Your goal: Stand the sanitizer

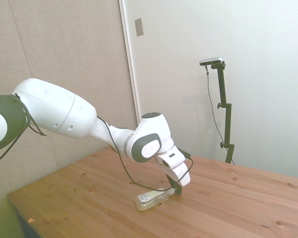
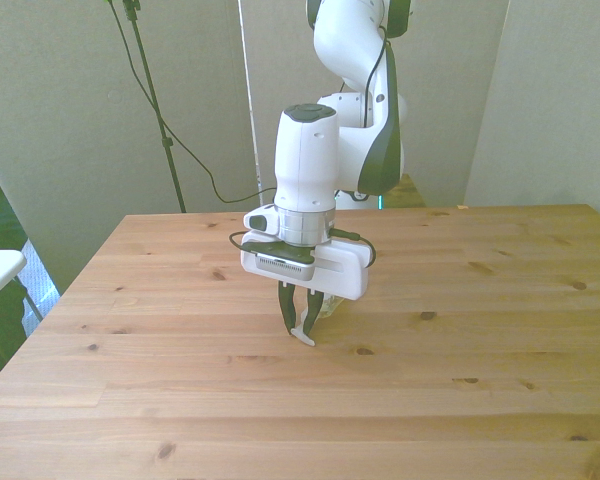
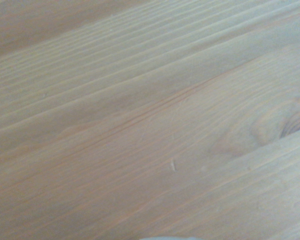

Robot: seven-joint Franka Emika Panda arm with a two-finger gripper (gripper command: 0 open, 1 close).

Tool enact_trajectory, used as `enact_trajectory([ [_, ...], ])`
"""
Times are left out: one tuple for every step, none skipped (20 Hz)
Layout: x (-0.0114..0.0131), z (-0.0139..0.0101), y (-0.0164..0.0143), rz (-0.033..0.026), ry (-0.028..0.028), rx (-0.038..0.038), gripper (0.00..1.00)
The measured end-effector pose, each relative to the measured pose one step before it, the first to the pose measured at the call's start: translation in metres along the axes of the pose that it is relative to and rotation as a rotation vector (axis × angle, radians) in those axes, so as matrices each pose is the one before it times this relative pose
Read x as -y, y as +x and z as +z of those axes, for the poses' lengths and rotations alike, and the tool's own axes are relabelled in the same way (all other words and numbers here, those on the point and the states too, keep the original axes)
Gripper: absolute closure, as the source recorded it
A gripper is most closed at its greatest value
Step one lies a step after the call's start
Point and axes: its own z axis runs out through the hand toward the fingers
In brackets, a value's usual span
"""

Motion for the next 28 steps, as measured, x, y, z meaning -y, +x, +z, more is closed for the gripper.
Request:
enact_trajectory([
  [0.00029, 0.00007, 0.00052, 0.00050, 0.00389, -0.00301, 1.00],
  [0.00041, -0.00009, 0.00042, 0.00038, 0.00472, -0.00344, 1.00],
  [0.00040, -0.00001, 0.00037, 0.00065, 0.00439, -0.00305, 1.00],
  [0.00065, -0.00010, 0.00022, 0.00276, 0.00705, -0.00473, 1.00],
  [0.00103, 0.00012, 0.00011, 0.00808, 0.01314, -0.00971, 1.00],
  [0.00156, -0.00047, -0.00034, 0.01461, 0.01993, -0.01523, 1.00],
  [0.00284, -0.00202, -0.00138, 0.01558, 0.02592, -0.01905, 1.00],
  [0.00392, -0.00438, -0.00247, 0.01370, 0.03325, -0.02304, 1.00],
  [0.00399, -0.00642, -0.00355, 0.00877, 0.03331, -0.02733, 1.00],
  [0.00472, -0.00880, -0.00525, 0.00706, 0.03666, -0.03184, 1.00],
  [0.00468, -0.01099, -0.00557, 0.00722, 0.03646, -0.03327, 1.00],
  [0.00452, -0.01240, -0.00518, 0.00817, 0.03540, -0.03282, 1.00],
  [0.00454, -0.01339, -0.00383, 0.00753, 0.03330, -0.03141, 1.00],
  [0.00499, -0.01452, -0.00187, 0.00741, 0.03443, -0.03292, 1.00],
  [0.00515, -0.01343, 0.00046, 0.00471, 0.03052, -0.03289, 1.00],
  [0.00616, -0.01330, 0.00287, 0.00555, 0.03255, -0.03774, 1.00],
  [0.00536, -0.00917, 0.00202, 0.00334, 0.02525, -0.03072, 1.00],
  [0.00503, -0.00642, 0.00142, 0.00352, 0.02008, -0.02853, 1.00],
  [0.00531, -0.00485, 0.00035, 0.00293, 0.01817, -0.02782, 1.00],
  [0.00524, -0.00315, -0.00114, 0.00229, 0.01655, -0.02613, 1.00],
  [0.00530, -0.00235, -0.00278, 0.00128, 0.01495, -0.02618, 1.00],
  [0.00536, -0.00126, -0.00361, 0.00137, 0.01240, -0.02881, 1.00],
  [0.00628, -0.00076, -0.00435, -0.00016, 0.01326, -0.03068, 1.00],
  [0.00590, -0.00019, -0.00554, -0.00066, 0.01367, -0.03273, 1.00],
  [0.00412, 0.00001, -0.00789, -0.00088, 0.01296, -0.02922, 1.00],
  [0.00194, 0.00002, -0.00911, 0.00175, 0.01196, -0.02538, 1.00],
  [-0.00029, -0.00032, -0.00961, 0.00064, 0.01195, -0.02469, 1.00],
  [-0.00199, -0.00092, -0.00879, 0.00207, 0.01232, -0.02246, 1.00],
])
